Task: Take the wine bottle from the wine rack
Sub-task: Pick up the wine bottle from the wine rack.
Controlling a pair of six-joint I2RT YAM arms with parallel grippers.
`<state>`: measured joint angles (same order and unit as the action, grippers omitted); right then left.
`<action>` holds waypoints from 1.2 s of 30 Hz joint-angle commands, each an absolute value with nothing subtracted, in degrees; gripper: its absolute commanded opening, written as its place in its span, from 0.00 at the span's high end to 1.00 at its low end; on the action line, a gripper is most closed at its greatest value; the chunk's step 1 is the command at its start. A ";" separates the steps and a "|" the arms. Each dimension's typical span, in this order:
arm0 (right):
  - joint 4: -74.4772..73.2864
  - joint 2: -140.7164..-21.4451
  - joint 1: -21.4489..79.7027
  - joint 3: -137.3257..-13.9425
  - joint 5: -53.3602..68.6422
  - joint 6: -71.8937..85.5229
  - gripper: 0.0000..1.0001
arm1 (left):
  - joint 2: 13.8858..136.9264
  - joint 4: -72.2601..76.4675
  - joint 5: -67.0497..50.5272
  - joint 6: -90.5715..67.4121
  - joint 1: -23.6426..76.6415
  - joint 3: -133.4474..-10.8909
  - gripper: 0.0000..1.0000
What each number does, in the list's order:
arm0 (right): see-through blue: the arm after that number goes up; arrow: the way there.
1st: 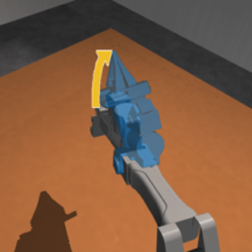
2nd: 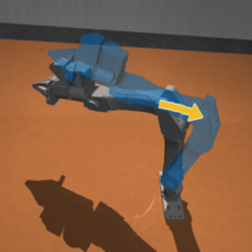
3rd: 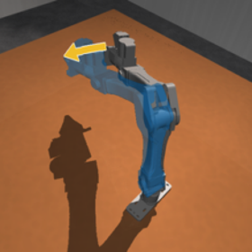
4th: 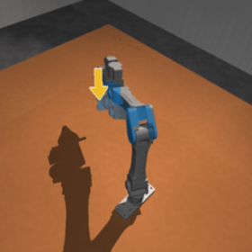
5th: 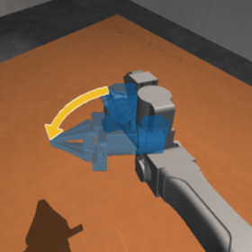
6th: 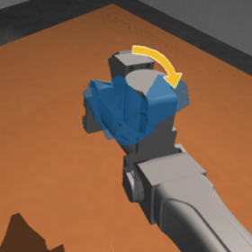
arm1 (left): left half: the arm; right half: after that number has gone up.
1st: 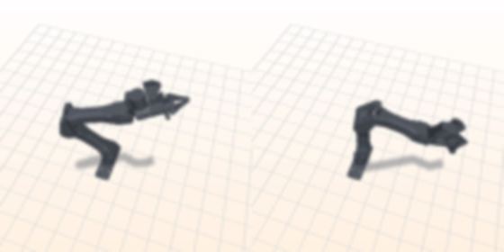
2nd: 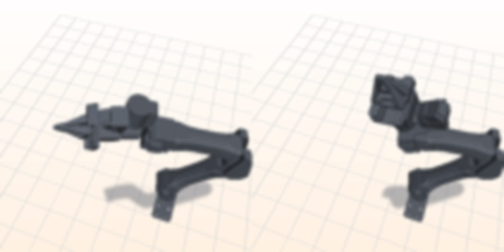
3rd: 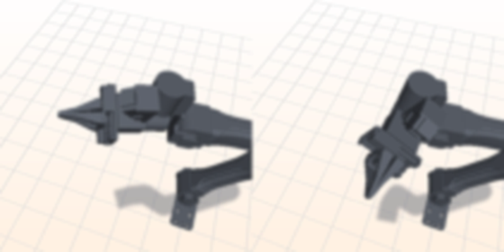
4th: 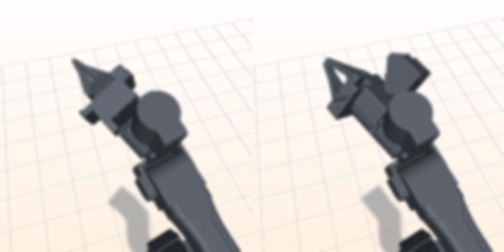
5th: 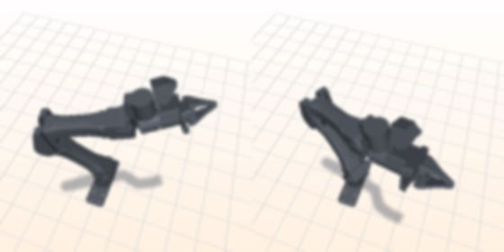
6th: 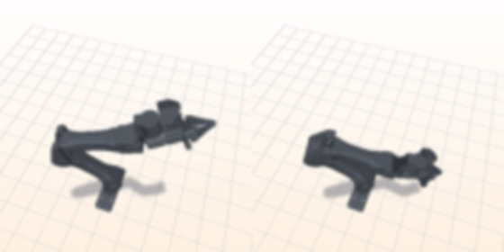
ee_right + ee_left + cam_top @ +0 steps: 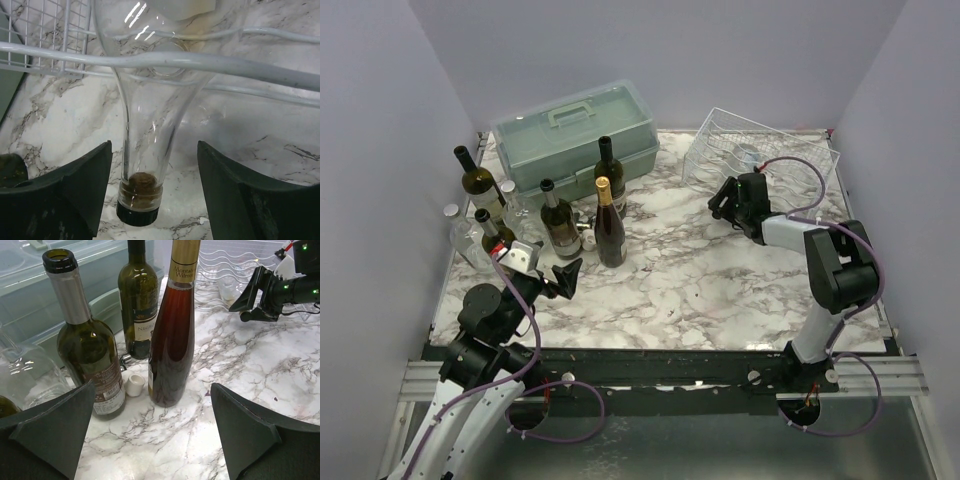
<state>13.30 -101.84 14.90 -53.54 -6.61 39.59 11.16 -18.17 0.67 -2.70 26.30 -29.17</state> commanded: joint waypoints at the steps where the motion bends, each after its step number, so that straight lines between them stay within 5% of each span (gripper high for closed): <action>1: 16.05 -104.29 14.94 -55.81 -9.35 41.59 0.29 | 11.47 -18.22 0.45 -2.13 25.76 -28.89 0.01; 9: 19.07 -105.28 14.94 -56.03 -10.19 42.82 0.47 | 11.36 -18.27 0.04 -2.11 25.58 -28.88 0.01; 30: 18.90 -106.45 14.92 -56.18 -8.64 45.52 0.73 | 11.67 -18.35 -1.66 -1.93 25.27 -28.84 0.01; 32: 18.19 -106.18 14.90 -56.40 -8.09 45.98 0.64 | 11.66 -18.28 -1.84 -1.93 25.14 -28.90 0.01; 33: 17.67 -106.17 14.92 -56.69 -7.89 46.29 0.51 | 11.62 -18.28 -1.89 -1.93 25.15 -28.95 0.01; 34: 17.27 -106.17 14.92 -56.98 -7.59 46.32 0.13 | 11.67 -18.30 -1.93 -1.93 25.09 -28.99 0.01; 35: 17.08 -106.26 14.93 -57.21 -7.19 46.27 0.00 | 11.64 -18.34 -2.02 -1.93 25.09 -28.94 0.01; 36: 16.97 -106.41 14.93 -57.35 -6.65 46.17 0.00 | 11.68 -18.30 -2.09 -1.93 25.05 -28.90 0.01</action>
